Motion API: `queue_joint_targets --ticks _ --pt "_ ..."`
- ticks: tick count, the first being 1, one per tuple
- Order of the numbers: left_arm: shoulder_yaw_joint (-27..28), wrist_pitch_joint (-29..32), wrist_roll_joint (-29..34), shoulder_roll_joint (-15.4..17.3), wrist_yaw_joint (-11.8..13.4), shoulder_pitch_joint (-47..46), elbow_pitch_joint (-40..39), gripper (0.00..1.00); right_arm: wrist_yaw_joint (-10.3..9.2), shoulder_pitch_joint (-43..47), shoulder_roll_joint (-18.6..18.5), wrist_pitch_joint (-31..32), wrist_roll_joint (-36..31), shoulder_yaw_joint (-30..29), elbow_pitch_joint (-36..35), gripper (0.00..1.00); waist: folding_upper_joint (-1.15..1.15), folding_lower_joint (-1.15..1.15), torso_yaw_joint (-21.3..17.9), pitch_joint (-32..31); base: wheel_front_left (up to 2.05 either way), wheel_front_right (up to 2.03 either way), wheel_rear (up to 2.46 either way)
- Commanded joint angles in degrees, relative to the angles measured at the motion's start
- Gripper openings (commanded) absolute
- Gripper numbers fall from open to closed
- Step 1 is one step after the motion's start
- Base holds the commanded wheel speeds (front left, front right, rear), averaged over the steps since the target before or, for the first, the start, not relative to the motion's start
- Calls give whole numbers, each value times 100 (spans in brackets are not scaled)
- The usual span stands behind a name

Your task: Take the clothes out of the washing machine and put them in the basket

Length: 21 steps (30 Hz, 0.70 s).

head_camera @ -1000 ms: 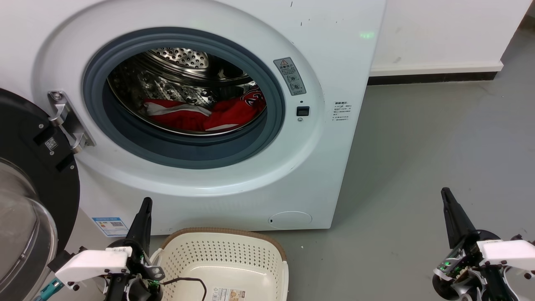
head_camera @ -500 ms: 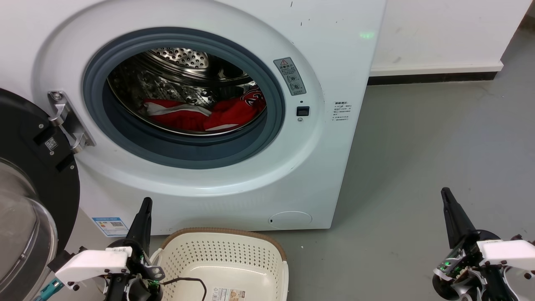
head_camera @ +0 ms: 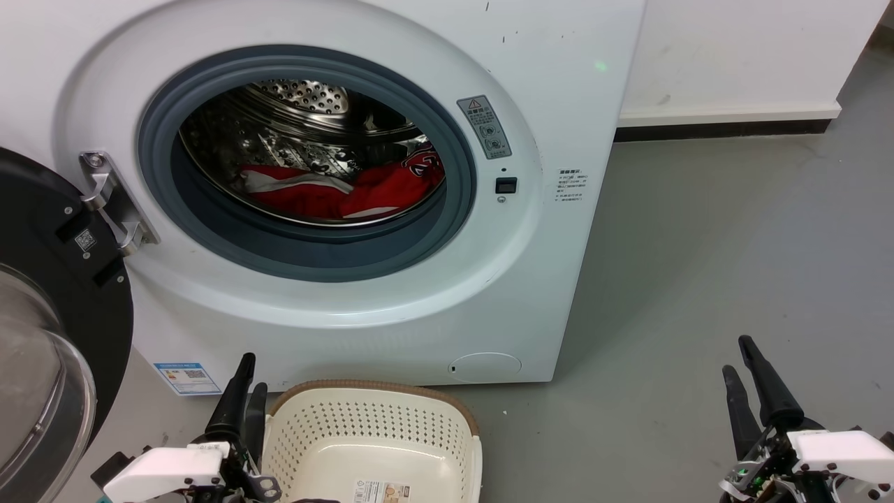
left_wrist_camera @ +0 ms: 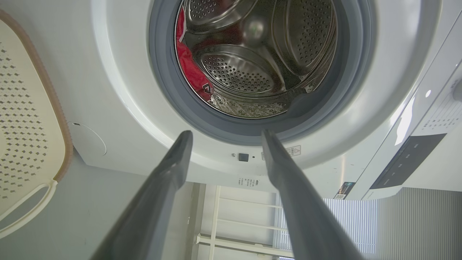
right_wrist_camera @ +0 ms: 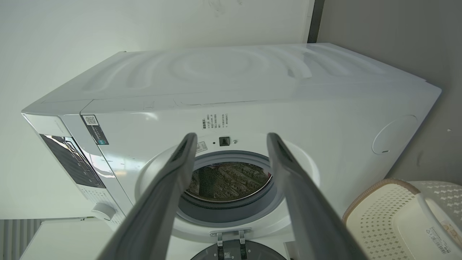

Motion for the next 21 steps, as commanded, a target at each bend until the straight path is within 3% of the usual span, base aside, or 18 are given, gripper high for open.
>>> queue_joint_targets --ticks 1,15,21 --pt "-3 -54 27 6 0 -59 -96 100 0 -54 -4 -56 -16 32 -92 100 0 0 -1 2 0 0 0" --pt "38 -448 476 8 -4 49 -222 100 0 39 -9 -449 -265 64 -242 100 0 0 -12 20 0 0 0" --pt "191 -598 985 9 -5 40 -302 100 0 30 -11 -600 -889 16 -188 100 0 0 -17 28 0 0 0"
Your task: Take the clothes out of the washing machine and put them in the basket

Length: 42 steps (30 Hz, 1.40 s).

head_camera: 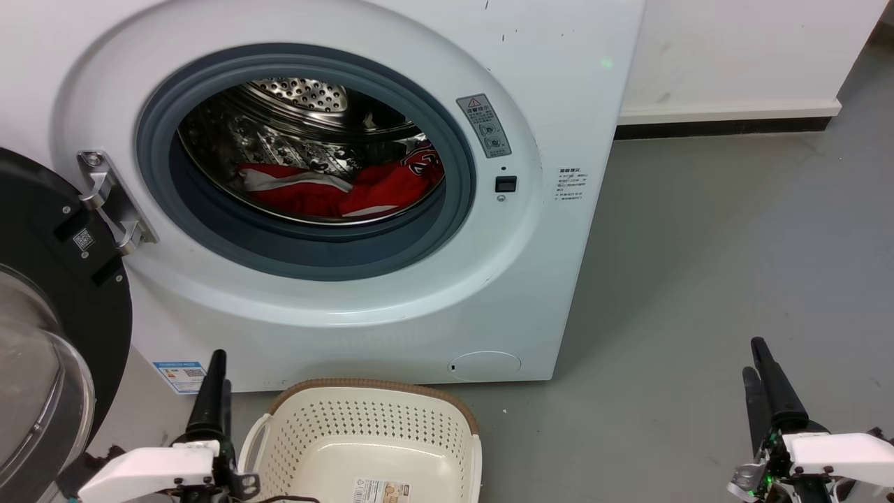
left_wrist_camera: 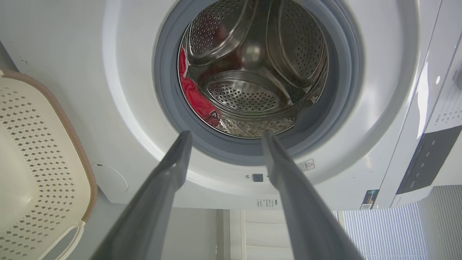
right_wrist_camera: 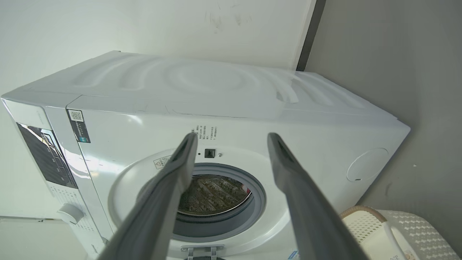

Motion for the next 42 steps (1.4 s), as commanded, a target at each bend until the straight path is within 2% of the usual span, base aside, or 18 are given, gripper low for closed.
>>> queue_joint_targets --ticks 1,10,15,21,28,35,41,42 --pt "92 -66 244 12 -5 -67 -167 100 0 -113 -16 -71 -251 -55 -69 100 0 0 -2 2 0 0 0" --pt "485 -271 1131 13 13 -100 -516 100 0 -180 -19 -276 -1835 -253 -322 100 0 0 -15 31 0 0 0" --pt "554 -376 1677 14 193 -110 -825 100 0 -224 -21 -380 -2831 -290 -634 100 0 0 -24 54 0 0 0" --pt "363 -496 2446 15 420 -59 -1242 100 0 -205 -22 -502 -4002 -214 -1205 100 0 0 -25 82 0 0 0" --pt "154 -631 3190 16 727 51 -1625 100 0 -116 -25 -631 -4878 -50 -1520 100 0 0 -24 104 0 0 0" --pt "-15 -751 3895 17 735 137 -1948 100 0 -68 -27 -756 -5580 34 -1714 100 0 0 -12 121 0 0 0" --pt "-255 -851 4789 18 892 163 -2158 100 0 -49 -28 -856 -6077 90 -1747 100 0 0 -16 144 0 0 0" --pt "-386 -894 5104 18 1005 172 -2257 100 0 -16 -29 -902 -6368 115 -1758 100 0 0 -20 150 0 0 0"
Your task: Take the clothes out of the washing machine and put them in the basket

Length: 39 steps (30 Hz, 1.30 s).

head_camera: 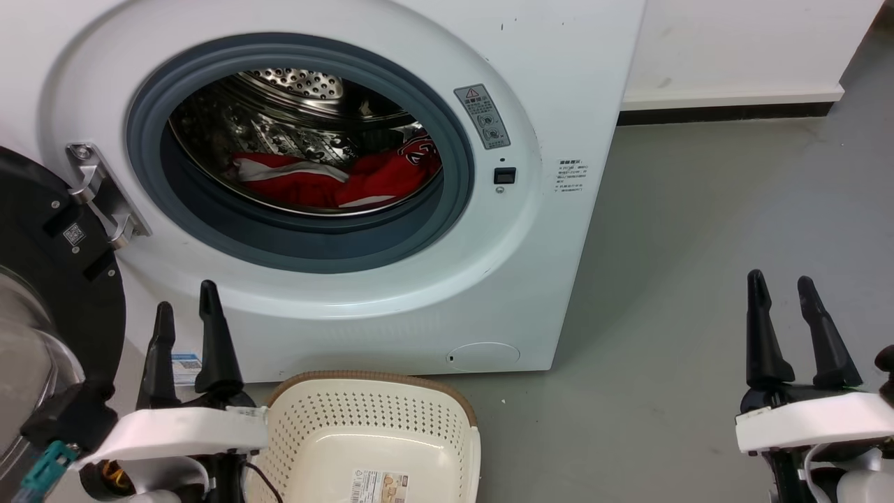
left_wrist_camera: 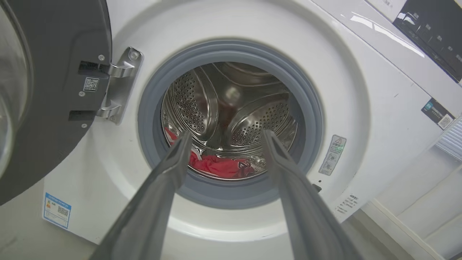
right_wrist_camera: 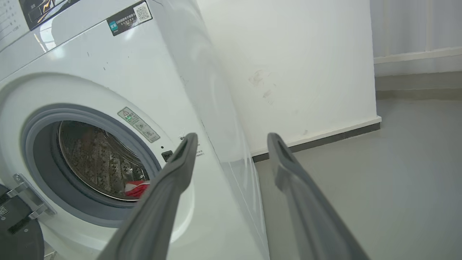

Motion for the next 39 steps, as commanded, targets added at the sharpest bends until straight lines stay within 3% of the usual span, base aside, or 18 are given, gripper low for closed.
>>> queue_joint_targets --ticks 1,15,21,26,39 --pt "-81 -65 269 14 80 -9 -154 100 0 -10 -24 -67 -336 35 -84 100 0 0 -4 2 0 0 0" --pt "-385 -253 1292 20 83 133 -140 100 0 54 -27 -257 -1429 103 8 100 0 0 -41 28 0 0 0" --pt "-635 -337 1778 115 326 168 137 100 0 75 -28 -334 -1842 104 2 100 0 0 -49 38 0 0 0" --pt "-896 -399 2023 247 348 174 329 100 0 100 -28 -399 -2115 109 27 100 0 0 -55 39 0 0 0" --pt "-911 -549 2345 182 -57 297 568 100 -1 193 -27 -558 -2287 115 474 100 0 0 -73 -12 0 0 0"
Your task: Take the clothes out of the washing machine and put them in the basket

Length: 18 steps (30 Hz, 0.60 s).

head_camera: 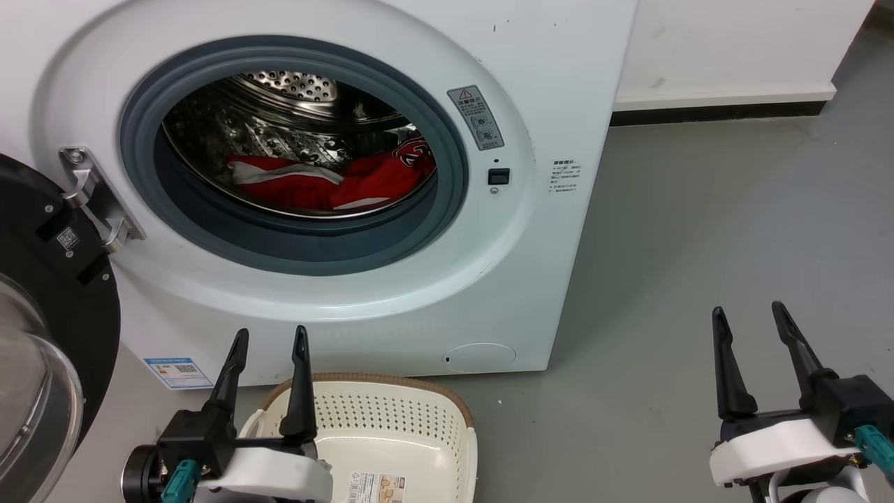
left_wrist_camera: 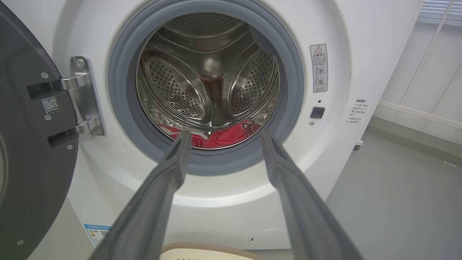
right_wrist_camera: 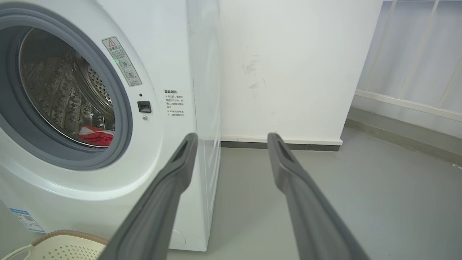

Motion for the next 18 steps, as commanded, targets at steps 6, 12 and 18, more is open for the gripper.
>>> queue_joint_targets --ticks 6,12,18 --pt "56 -96 400 -63 -128 33 -104 100 -2 17 -16 -115 -284 27 120 100 0 0 -14 29 0 0 0" --pt "72 -155 675 -96 -221 62 -114 100 -3 -12 -16 -171 -500 2 150 100 0 0 -27 54 0 0 0" --pt "94 -216 938 -130 -278 103 -137 100 -3 -11 -17 -237 -682 -28 171 100 0 0 -38 62 0 0 0"
